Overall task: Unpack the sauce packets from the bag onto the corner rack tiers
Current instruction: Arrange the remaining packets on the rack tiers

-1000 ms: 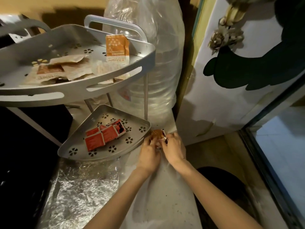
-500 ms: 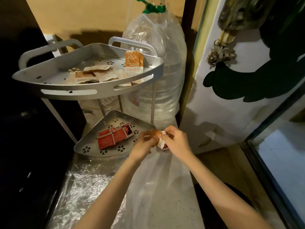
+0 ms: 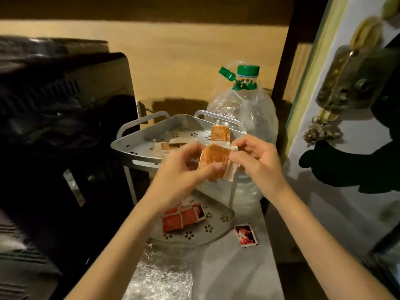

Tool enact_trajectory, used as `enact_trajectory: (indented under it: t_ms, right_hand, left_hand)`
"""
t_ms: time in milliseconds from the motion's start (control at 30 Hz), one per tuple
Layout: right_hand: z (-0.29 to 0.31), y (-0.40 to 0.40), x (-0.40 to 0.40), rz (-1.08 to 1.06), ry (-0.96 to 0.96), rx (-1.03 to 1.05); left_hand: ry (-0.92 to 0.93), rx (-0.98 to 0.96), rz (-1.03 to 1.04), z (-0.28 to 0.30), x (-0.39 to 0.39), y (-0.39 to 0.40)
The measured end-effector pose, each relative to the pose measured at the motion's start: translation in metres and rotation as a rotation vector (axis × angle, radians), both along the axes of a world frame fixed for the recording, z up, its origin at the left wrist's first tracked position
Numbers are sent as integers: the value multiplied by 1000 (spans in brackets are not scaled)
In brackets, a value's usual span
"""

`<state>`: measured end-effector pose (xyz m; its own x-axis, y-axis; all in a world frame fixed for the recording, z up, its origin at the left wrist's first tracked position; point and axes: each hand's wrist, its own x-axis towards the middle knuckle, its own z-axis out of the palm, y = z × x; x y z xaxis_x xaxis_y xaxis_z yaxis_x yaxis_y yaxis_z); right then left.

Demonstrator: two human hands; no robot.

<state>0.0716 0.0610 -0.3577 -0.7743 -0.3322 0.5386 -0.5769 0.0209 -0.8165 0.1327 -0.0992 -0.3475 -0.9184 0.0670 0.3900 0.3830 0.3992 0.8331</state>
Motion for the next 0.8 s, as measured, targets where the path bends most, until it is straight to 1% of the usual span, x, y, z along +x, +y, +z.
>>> enact_trajectory:
  t_ms: [67, 133, 167, 233, 333, 367, 433, 500, 567, 700, 767, 800]
  right_hand:
    - [18, -9, -10, -36, 73, -11]
    - [31, -20, -26, -81, 123, -5]
    - [34, -26, -34, -110, 158, 34]
    - [36, -40, -51, -196, 251, 175]
    - [31, -57, -72, -270, 295, 373]
    - [29, -61, -77, -277, 288, 438]
    - [27, -66, -87, -248, 300, 604]
    - [26, -68, -91, -162, 278, 822]
    - [27, -68, -90, -86, 214, 972]
    - [35, -64, -86, -83, 180, 1000]
    - [38, -59, -81, -92, 207, 999]
    - [39, -56, -77, -92, 226, 996]
  left_hand:
    - [127, -133, 96, 20, -10, -12]
    - [198, -194, 193, 34, -27, -26]
    - [209, -209, 232, 38, -38, -33]
    - [218, -258, 308, 43, -62, -45]
    - [213, -439, 389, 39, -92, -55]
    - [182, -511, 399, 37, -98, -58]
    - [59, -615, 367, 33, -108, -64]
    - [-89, -668, 301, 31, -112, -68]
    - [-207, -694, 253, 30, -113, -69]
    - [-339, -699, 212, 35, -106, -60]
    - [-347, -711, 211, 39, -98, -51]
    - [-322, -723, 210, 41, -94, -45]
